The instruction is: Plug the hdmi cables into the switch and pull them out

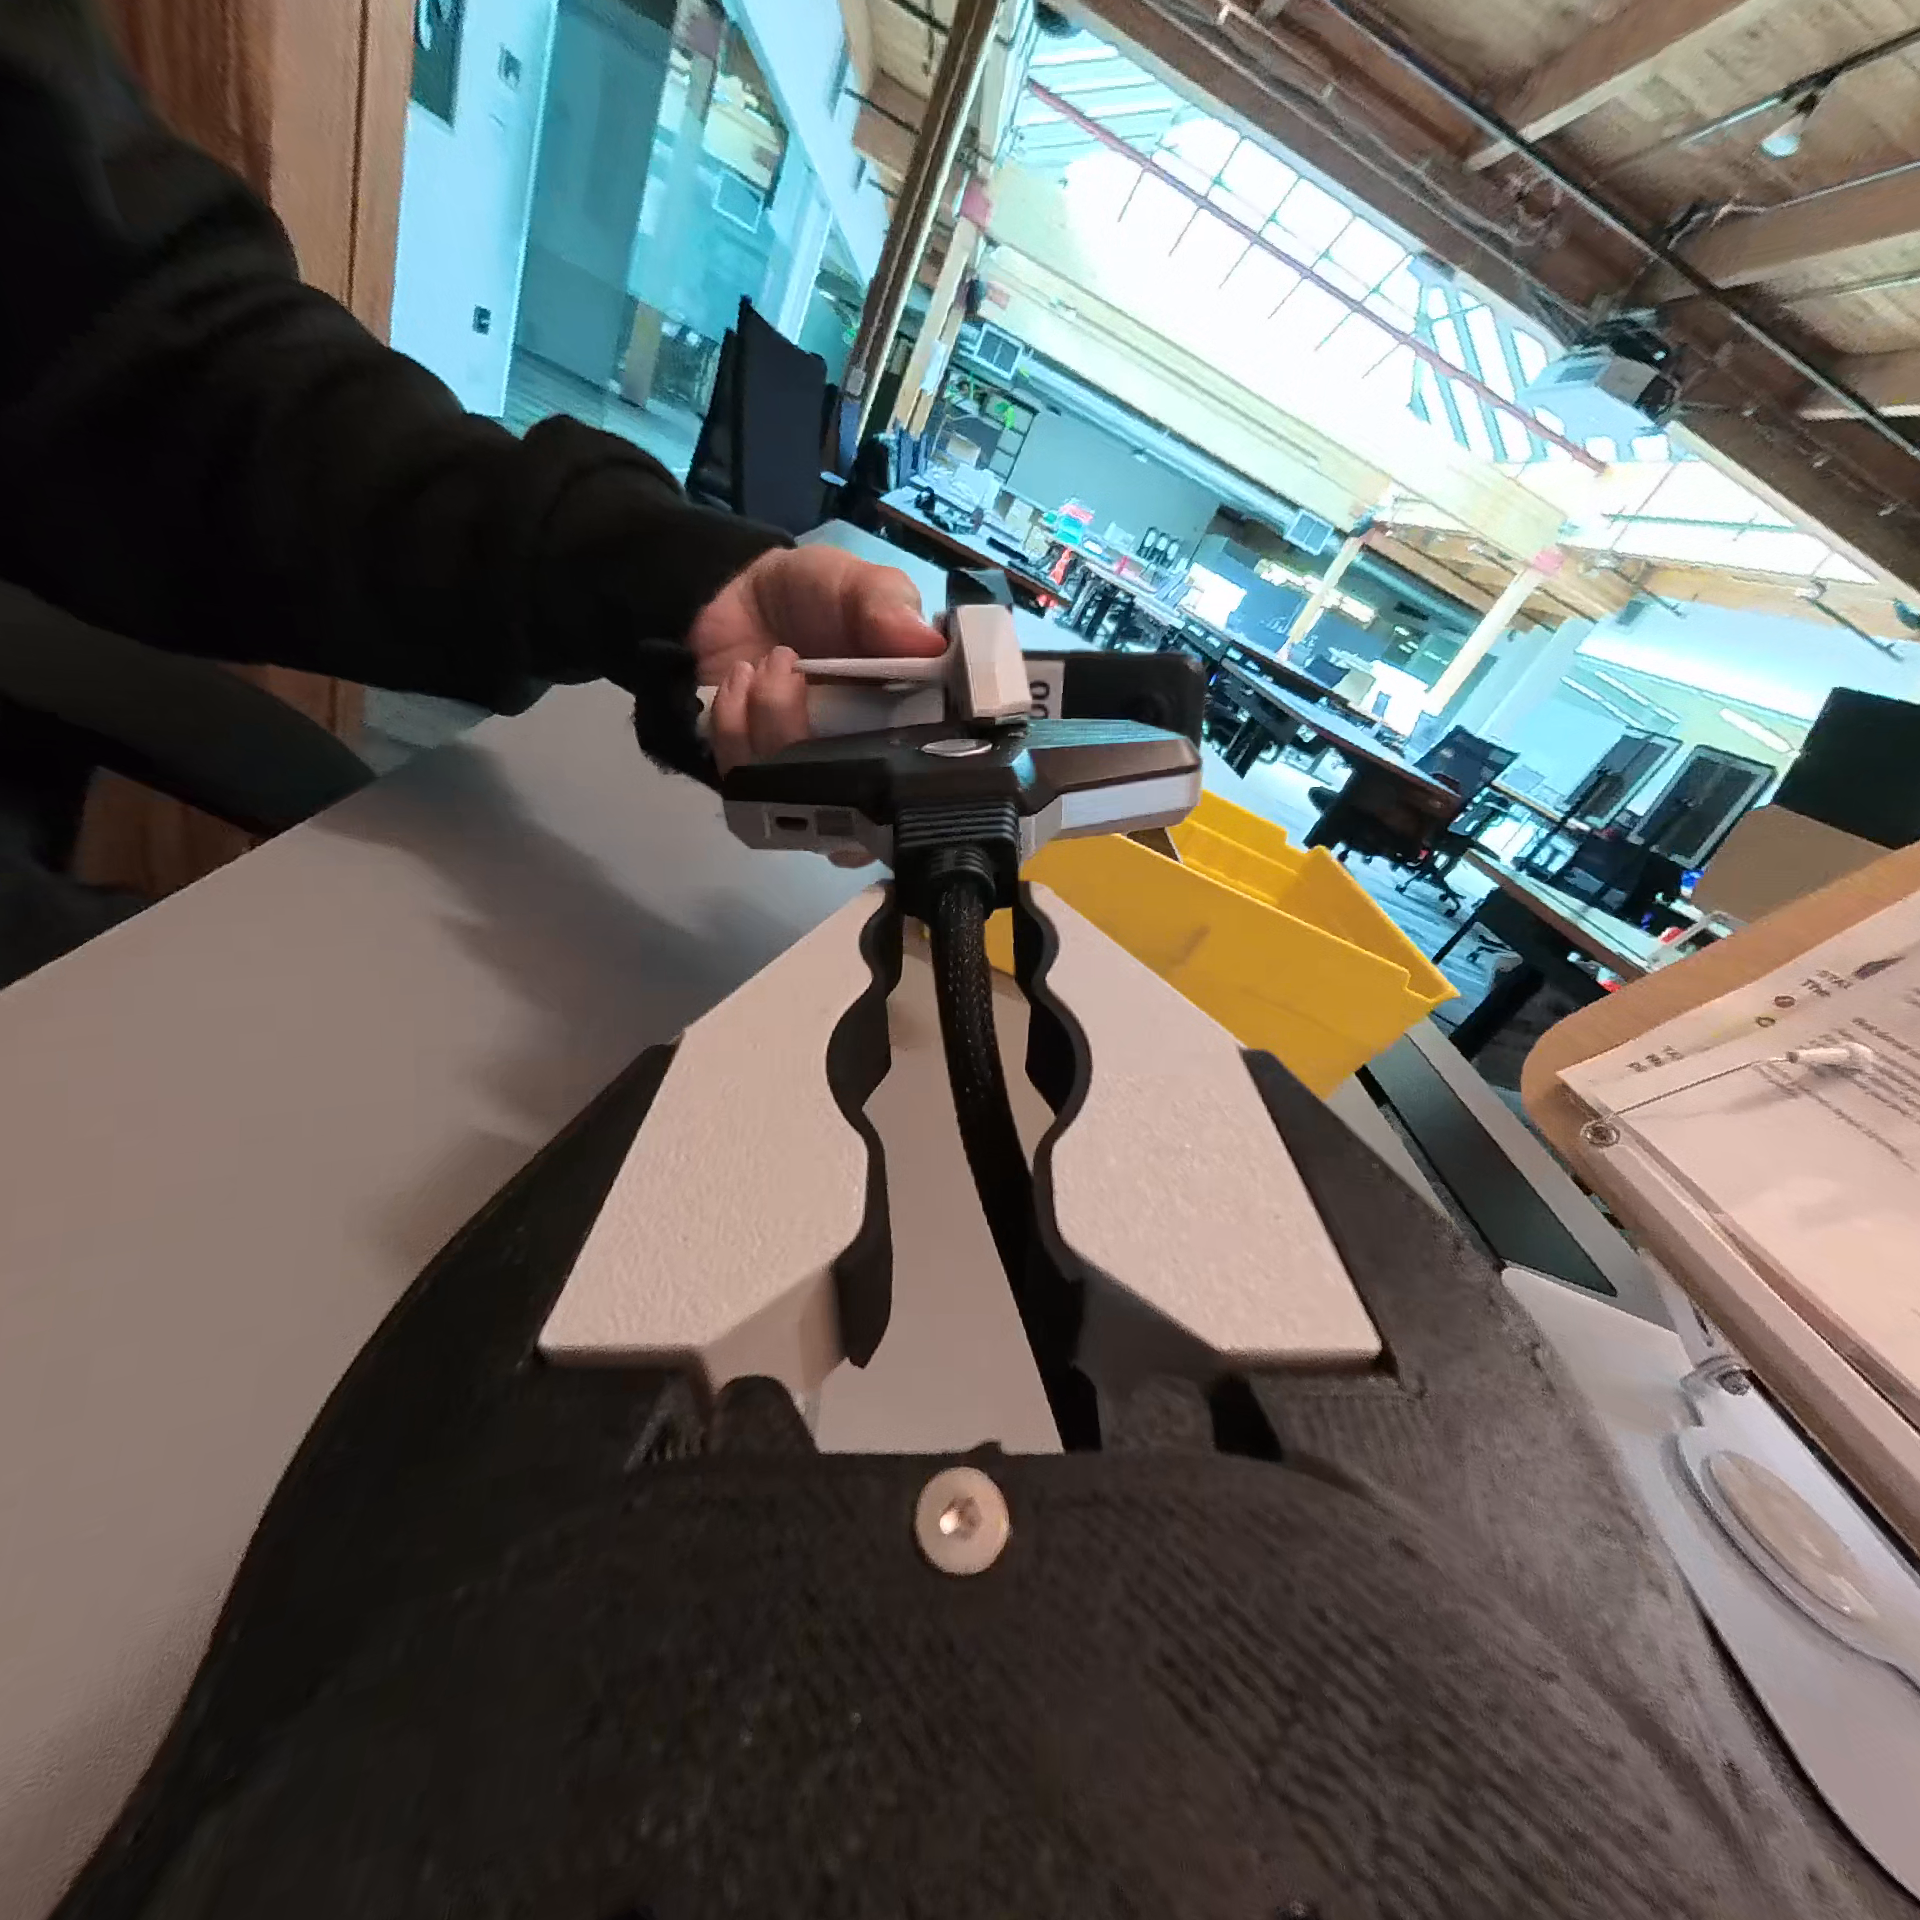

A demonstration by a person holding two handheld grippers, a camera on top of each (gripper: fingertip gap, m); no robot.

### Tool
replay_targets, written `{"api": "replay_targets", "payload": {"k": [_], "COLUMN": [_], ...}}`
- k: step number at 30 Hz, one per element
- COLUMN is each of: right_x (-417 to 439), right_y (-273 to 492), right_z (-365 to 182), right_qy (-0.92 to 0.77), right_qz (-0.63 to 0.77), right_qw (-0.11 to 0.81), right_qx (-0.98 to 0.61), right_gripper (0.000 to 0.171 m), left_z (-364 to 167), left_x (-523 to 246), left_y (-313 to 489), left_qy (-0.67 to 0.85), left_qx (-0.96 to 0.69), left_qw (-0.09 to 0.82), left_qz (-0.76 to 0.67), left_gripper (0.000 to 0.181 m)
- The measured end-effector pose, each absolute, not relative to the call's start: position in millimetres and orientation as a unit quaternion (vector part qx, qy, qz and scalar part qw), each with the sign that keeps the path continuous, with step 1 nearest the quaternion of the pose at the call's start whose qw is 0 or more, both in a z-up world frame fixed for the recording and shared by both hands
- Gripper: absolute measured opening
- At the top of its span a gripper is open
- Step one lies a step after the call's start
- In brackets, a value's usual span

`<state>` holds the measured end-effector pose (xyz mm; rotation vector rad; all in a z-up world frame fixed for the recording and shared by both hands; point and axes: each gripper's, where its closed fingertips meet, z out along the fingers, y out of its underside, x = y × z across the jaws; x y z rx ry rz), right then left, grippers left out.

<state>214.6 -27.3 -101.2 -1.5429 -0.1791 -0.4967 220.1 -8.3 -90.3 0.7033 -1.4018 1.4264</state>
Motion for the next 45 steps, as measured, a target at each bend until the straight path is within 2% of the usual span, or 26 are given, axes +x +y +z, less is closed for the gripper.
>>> {"api": "replay_targets", "payload": {"k": [9,16,22,30,33,36,38,40,43,45], "right_x": [213.2,226.0,217.9,229.4,236.0,237.4,238.6,241.8,240.9,242.6], "right_y": [-17.6,-14.9,-22.5,-22.1,-19.6,-21.9,-27.7,-31.8,-27.4,-26.2], "right_z": [-97.9,-100.0,-94.4,-100.8,-100.3,-91.7,-86.7,-88.0,-93.7,-95.5], "right_qy": [-0.037,-0.025,-0.041,-0.010,0.027,0.056,0.072,0.086,0.092,0.102], "right_qz": [-0.221,-0.290,-0.265,-0.276,-0.254,-0.211,-0.187,-0.171,-0.132,-0.122], "right_qw": [0.723,0.704,0.725,0.696,0.706,0.736,0.752,0.757,0.758,0.756], "right_qx": [-0.654,-0.648,-0.634,-0.663,-0.661,-0.641,-0.628,-0.625,-0.632,-0.635], "right_gripper": [0.019,0.028,0.031,0.020,0.021,0.021,0.021,0.021,0.020,0.021], "left_z": [-88.2,-89.5,-95.8,-98.7,-96.4,-79.3,-62.6,-49.8,-52.4,-66.9], "left_x": [224.4,236.4,244.1,255.4,265.7,276.4,276.5,267.6,251.5,251.0], "left_y": [-1.6,3.0,3.3,-6.1,-3.0,9.7,21.1,27.0,24.6,29.9], "left_qy": [-0.529,-0.525,-0.515,-0.489,-0.518,-0.569,-0.595,-0.617,-0.688,-0.751], "left_qx": [0.291,0.331,0.353,0.380,0.372,0.335,0.294,0.251,0.164,0.066], "left_qw": [0.509,0.473,0.465,0.451,0.368,0.203,0.100,0.035,-0.066,-0.204], "left_qz": [0.614,0.625,0.627,0.643,0.677,0.723,0.741,0.745,0.704,0.625], "left_gripper": [0.019,0.019,0.019,0.019,0.020,0.031,0.029,0.030,0.050,0.058]}}
